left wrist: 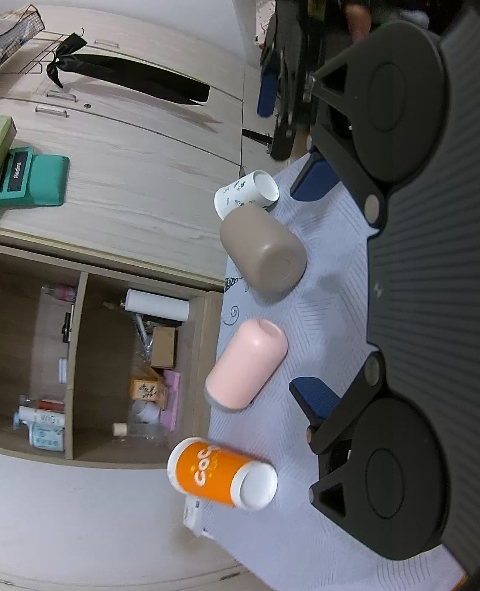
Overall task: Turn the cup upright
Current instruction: 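Move the right gripper to the lying white leaf-print cup and grasp its rim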
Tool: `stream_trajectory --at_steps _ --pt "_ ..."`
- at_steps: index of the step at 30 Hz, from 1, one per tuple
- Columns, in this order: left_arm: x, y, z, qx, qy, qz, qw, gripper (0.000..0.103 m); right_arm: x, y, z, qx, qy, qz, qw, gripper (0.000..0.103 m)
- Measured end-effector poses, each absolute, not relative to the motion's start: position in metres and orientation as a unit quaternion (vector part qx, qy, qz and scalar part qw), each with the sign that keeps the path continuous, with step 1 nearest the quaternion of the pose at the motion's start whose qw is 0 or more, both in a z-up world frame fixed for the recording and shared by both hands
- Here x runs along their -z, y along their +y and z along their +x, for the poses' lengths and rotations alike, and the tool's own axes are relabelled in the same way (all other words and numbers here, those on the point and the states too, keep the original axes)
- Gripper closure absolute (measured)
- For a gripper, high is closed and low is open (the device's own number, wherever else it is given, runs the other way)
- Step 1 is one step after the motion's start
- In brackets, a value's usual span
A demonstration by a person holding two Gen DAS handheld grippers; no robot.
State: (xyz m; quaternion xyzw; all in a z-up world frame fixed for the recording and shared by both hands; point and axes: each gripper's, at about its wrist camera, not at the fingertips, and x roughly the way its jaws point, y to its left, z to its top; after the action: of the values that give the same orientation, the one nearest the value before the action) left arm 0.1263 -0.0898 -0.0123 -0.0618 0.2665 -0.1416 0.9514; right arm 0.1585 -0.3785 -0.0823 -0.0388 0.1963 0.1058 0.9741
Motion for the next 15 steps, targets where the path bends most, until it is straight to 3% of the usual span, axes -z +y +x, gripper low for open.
stream_trajectory --at_steps 8,15 --pt "0.031 -0.088 0.153 0.134 0.282 -0.085 0.946 0.0 0.114 -0.381 0.23 -0.085 0.219 -0.093 0.968 0.016" --pt "0.041 -0.085 0.157 0.131 0.288 -0.079 0.945 0.0 0.131 -0.391 0.277 -0.07 0.252 -0.058 0.964 0.016"
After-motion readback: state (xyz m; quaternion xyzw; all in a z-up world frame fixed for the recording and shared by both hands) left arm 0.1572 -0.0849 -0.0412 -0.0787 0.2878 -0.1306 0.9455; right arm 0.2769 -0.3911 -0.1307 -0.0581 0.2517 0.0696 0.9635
